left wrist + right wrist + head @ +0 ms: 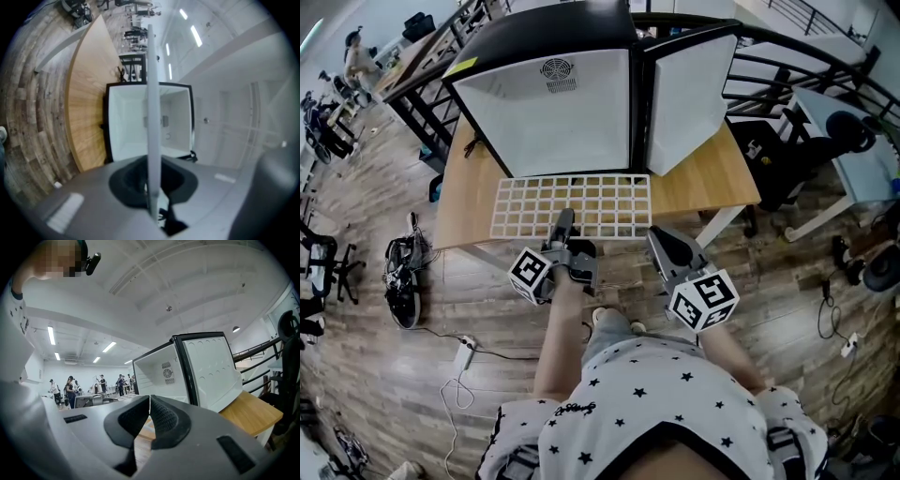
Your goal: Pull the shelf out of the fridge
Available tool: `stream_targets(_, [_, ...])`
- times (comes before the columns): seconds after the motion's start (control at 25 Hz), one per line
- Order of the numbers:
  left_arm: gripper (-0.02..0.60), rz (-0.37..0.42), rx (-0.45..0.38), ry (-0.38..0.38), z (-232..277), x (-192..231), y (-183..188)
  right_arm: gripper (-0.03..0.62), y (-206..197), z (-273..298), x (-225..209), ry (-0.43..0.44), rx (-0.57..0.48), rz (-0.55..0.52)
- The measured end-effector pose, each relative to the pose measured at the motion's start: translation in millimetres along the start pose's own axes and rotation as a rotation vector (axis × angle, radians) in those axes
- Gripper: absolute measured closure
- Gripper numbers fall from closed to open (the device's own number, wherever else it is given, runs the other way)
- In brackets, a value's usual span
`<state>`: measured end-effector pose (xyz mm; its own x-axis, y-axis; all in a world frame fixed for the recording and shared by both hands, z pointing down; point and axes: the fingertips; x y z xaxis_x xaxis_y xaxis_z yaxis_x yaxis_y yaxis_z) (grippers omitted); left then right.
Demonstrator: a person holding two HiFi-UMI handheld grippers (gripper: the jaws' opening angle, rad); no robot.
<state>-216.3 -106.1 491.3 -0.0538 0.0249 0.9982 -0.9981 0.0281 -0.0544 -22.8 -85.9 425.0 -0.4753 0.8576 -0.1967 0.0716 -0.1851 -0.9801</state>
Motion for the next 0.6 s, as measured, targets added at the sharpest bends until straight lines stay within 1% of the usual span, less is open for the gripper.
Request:
stream_targets(0.28, [0.551, -0.007, 0.019, -0.016, -28, 10, -14, 0.572, -6, -14, 8, -0.004, -0.014, -0.010])
stream_targets(0.48, [0.551, 0.012, 0.034, -0.015, -30, 6, -15, 0.572, 1, -9, 5, 0.000, -0.018, -0.004])
stream_targets(0.6, [0.551, 0.000, 0.031, -0.011, -32, 9, -15, 0.572, 0, -6, 2, 0.007, -0.017, 0.001])
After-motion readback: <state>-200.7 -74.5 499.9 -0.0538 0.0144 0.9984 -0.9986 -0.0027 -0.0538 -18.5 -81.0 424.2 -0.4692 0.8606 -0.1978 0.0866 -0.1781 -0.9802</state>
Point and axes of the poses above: the fingertips, and each gripper's own axes: z forward along the fingers, x to its left, y out of its top, and after that the axes turned 6 degrees about y, right-handed
